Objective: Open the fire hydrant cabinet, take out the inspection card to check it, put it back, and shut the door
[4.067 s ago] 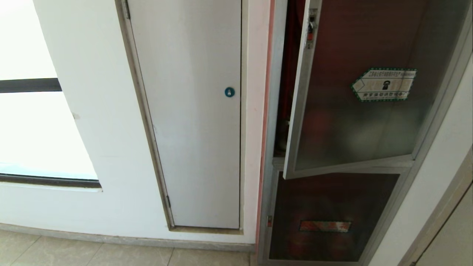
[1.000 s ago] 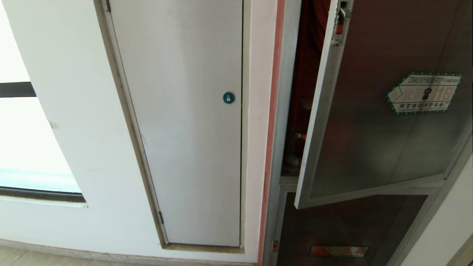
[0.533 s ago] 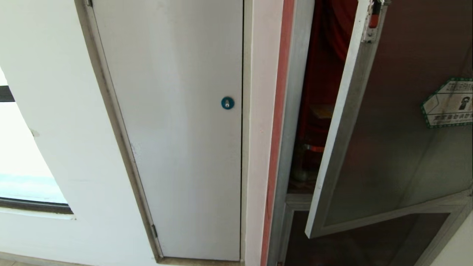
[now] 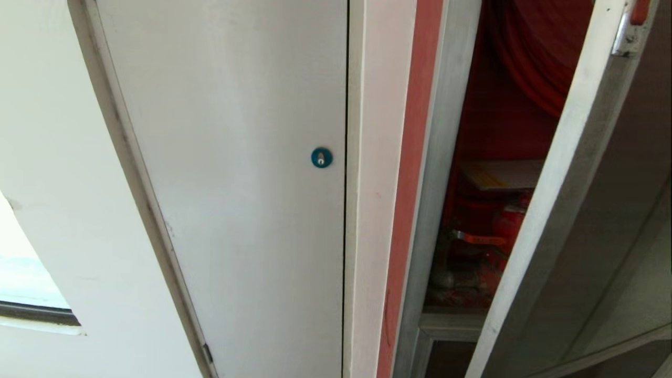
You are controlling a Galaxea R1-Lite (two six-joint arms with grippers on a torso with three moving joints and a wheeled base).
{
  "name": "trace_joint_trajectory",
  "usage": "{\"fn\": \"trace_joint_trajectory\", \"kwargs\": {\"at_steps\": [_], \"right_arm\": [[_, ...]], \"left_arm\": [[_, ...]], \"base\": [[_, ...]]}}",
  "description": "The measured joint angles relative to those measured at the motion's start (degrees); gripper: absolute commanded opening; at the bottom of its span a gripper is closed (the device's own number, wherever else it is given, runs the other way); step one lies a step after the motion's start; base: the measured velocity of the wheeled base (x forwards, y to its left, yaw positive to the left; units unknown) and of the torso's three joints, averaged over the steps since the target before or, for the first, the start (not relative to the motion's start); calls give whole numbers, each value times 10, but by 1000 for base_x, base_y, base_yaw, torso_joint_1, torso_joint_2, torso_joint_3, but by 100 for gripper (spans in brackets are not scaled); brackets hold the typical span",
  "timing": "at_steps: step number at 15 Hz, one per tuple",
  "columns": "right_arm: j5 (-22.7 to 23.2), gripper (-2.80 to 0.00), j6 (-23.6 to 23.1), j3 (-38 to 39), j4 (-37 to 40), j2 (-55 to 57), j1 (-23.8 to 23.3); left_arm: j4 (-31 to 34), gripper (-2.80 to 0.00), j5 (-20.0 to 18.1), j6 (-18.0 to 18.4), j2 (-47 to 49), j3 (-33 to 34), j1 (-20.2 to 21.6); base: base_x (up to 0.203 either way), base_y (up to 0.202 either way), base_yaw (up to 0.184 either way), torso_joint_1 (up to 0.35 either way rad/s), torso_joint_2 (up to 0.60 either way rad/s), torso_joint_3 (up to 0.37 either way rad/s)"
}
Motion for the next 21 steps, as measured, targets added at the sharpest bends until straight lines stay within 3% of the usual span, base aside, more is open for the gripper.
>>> {"fn": "trace_joint_trajectory", "kwargs": {"at_steps": [3,21], "right_arm": [[0,-280,0,0,0,0,0],[-5,-280,6,0,0,0,0]], "left_arm": [[0,-280,0,-1,0,0,0],[0,-280,0,-1,0,0,0]], "base": [[130,0,-1,11,10,-1],[0,0,0,0,0,0]]}}
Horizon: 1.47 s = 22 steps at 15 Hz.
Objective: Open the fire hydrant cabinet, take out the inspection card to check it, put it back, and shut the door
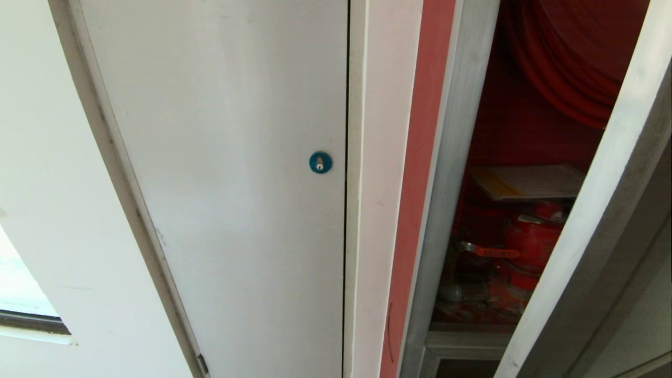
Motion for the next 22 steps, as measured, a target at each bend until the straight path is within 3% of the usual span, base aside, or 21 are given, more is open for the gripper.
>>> {"fn": "trace_joint_trajectory", "kwargs": {"at_steps": [9,11,13,15,18,22], "right_arm": [[-20,-280,25,-14,0,0,0],[-30,-280,51,-86,23,7,0],[-11,-280,69,-173,73,27,2],[58,-280,75,-262,138,59,4],[221,-280,77,-357,223,123,4],[361,-280,68,-408,201,263,4]], "left_arm": [[0,-280,0,0,0,0,0],[0,-280,0,0,0,0,0],[0,-280,0,0,0,0,0],[0,-280,0,0,0,0,0],[0,-280,0,0,0,0,0],[0,-280,0,0,0,0,0]], "base": [[0,0,0,0,0,0],[0,0,0,0,0,0],[0,0,0,0,0,0],[0,0,0,0,0,0],[0,0,0,0,0,0],[0,0,0,0,0,0]]}}
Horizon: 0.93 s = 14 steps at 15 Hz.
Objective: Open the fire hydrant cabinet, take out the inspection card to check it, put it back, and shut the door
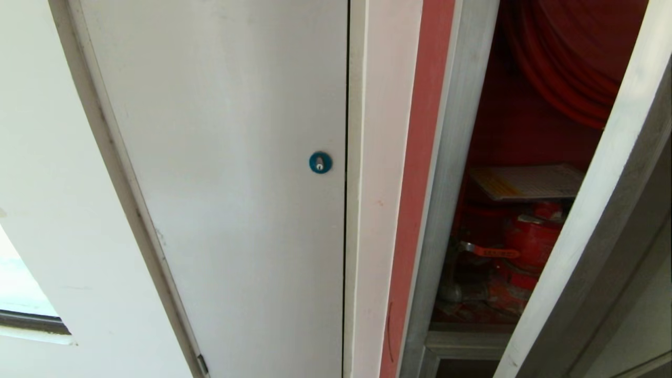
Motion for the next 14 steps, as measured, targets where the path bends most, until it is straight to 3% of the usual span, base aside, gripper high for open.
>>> {"fn": "trace_joint_trajectory", "kwargs": {"at_steps": [3,5,9,12,14], "right_arm": [[51,-280,-8,-47,-30,121,5],[67,-280,-10,-76,-38,182,34],[66,-280,-17,-95,-40,252,111],[54,-280,-28,-102,-64,295,132],[19,-280,-29,-102,-97,321,135]], "left_arm": [[0,-280,0,0,0,0,0],[0,-280,0,0,0,0,0],[0,-280,0,0,0,0,0],[0,-280,0,0,0,0,0],[0,-280,0,0,0,0,0]], "base": [[0,0,0,0,0,0],[0,0,0,0,0,0],[0,0,0,0,0,0],[0,0,0,0,0,0],[0,0,0,0,0,0]]}}
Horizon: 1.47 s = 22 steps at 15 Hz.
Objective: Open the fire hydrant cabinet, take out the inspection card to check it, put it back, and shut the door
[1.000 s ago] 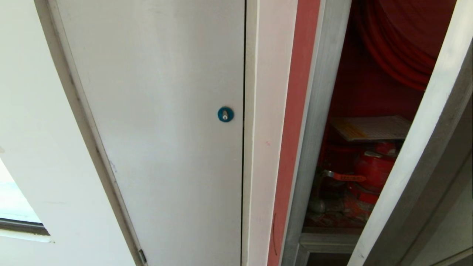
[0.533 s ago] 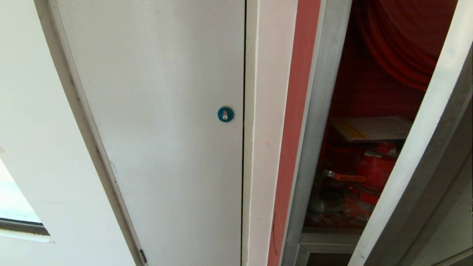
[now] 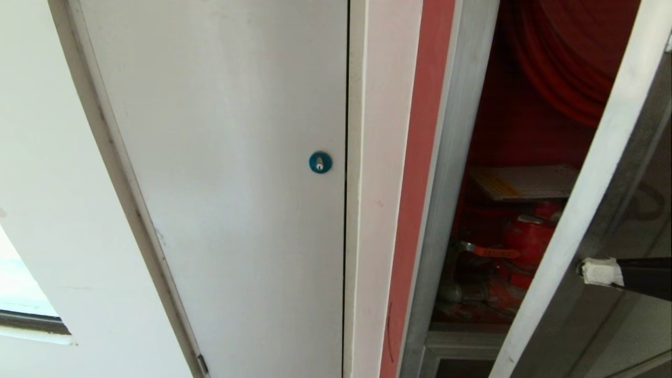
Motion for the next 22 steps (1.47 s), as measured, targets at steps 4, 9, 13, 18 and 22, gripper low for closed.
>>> {"fn": "trace_joint_trajectory", "kwargs": {"at_steps": [4,9,13,18,22], "right_arm": [[-52,-280,0,3,-58,46,0],[-78,-280,0,10,-136,110,0],[-118,-280,1,21,-214,164,-1],[-161,-280,1,22,-270,210,-2],[-196,-280,1,21,-310,235,-2]], "left_arm": [[0,-280,0,0,0,0,0],[0,-280,0,0,0,0,0],[0,-280,0,0,0,0,0],[0,-280,0,0,0,0,0],[0,-280,0,0,0,0,0]], "base": [[0,0,0,0,0,0],[0,0,0,0,0,0],[0,0,0,0,0,0],[0,0,0,0,0,0],[0,0,0,0,0,0]]}}
